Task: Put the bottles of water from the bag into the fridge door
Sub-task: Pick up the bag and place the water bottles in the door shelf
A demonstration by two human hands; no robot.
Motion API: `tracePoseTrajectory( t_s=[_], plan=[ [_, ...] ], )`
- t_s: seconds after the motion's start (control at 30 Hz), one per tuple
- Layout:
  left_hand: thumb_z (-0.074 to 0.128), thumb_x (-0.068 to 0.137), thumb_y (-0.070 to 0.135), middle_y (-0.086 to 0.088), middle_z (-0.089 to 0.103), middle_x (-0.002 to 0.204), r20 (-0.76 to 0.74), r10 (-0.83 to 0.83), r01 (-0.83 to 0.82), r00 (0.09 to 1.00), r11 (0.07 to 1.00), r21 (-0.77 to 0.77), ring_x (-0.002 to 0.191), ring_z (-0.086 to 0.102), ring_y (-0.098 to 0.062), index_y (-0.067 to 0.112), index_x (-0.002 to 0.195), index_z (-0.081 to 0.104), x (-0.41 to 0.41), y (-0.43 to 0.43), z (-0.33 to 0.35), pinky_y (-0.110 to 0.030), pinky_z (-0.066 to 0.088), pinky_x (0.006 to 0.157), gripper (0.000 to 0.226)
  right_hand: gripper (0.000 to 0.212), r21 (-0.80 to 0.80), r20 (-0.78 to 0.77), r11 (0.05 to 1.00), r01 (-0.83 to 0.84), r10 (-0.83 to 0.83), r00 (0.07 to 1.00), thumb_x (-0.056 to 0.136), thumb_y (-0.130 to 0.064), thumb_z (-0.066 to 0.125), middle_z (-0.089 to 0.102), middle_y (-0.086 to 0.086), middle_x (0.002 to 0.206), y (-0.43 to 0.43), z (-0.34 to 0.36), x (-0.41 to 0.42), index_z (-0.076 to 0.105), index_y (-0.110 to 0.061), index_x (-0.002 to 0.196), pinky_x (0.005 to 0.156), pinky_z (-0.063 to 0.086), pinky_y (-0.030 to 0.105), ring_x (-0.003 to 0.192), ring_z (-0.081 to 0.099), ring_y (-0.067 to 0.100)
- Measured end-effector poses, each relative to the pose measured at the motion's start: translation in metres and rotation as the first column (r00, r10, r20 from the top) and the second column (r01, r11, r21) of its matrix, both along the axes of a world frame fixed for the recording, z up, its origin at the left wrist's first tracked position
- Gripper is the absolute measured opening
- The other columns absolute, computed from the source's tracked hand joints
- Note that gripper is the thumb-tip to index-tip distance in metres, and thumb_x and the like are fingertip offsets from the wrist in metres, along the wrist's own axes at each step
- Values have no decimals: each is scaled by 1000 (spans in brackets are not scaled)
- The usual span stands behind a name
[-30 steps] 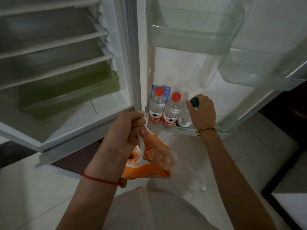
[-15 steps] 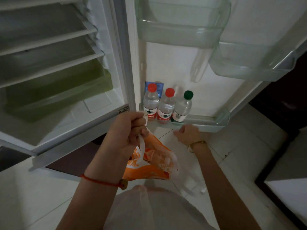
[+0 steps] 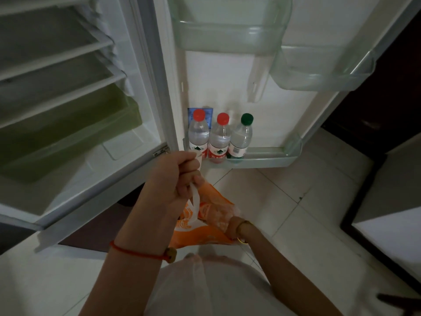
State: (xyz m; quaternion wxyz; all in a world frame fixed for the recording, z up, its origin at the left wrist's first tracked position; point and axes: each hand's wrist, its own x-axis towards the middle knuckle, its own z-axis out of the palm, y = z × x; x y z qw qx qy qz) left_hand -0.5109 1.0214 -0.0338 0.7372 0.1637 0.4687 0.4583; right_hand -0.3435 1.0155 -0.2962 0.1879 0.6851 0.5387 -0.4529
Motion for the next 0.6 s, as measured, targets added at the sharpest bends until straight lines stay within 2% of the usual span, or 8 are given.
tracePoseTrajectory(
  t_s=[0.1,0.13,0.27,0.33,0.43,0.5,0.53,0.6],
  plan=[
    [38,98,5,9,21,42,5,-22,22,1000,999,24,27,18,-4,19,63,29,-5,-1,-2,-12,32,39,39,17,70,-91,990,124,-118,989,94,-10,53,53,3,88,-9,-2,-5,51,-15,111,76,48,13,93,58,21],
    [38,98,5,9,22,42,9,-29,28,1000,999,33,27,18,-4,19,63,28,-6,-2,-3,-12,32,39,38,16,105,-102,984,143,-132,986,96,-13,52,51,2,86,-11,-3,-7,53,-14,111,78,46,16,91,53,19],
    [38,98,6,10,22,42,19,-46,45,999,998,40,26,19,-4,19,66,31,-12,-4,-3,-13,33,38,36,28,105,-46,987,124,-120,992,97,-22,47,61,15,116,-24,-6,-12,61,-8,117,85,43,28,114,58,27],
    [38,98,6,10,23,43,27,-35,33,999,999,40,27,20,-5,18,68,34,-15,-2,-3,-13,33,38,33,33,106,-38,986,125,-122,992,95,-22,50,63,17,123,-25,1,-10,62,-5,121,88,45,29,111,60,27],
    [38,98,5,9,21,46,43,-12,11,999,1000,24,28,20,-4,20,68,32,-19,-1,-4,-13,33,37,33,29,132,-3,983,126,-126,992,95,-20,52,67,10,121,-1,14,-12,66,-9,118,83,46,24,99,61,16],
    [38,97,5,9,21,46,62,-15,15,998,1000,11,28,20,-4,21,68,31,-18,-1,-6,-13,32,35,34,18,200,67,974,105,-120,991,92,-17,55,69,-7,99,12,27,-4,67,-29,99,69,48,6,96,65,7],
    [37,97,5,10,21,46,72,-20,19,997,1000,6,28,20,-3,21,68,31,-15,-2,-6,-13,31,34,34,13,239,48,968,79,-93,994,90,-21,60,64,-9,89,20,34,0,61,-33,88,60,46,4,89,63,11],
    [36,98,6,10,22,44,91,-12,12,996,1000,5,28,20,-3,21,67,31,-8,-1,-7,-13,31,33,35,11,319,-64,947,48,-29,998,91,-29,61,64,1,102,32,52,2,58,-20,95,61,43,12,85,56,16]
  ],
)
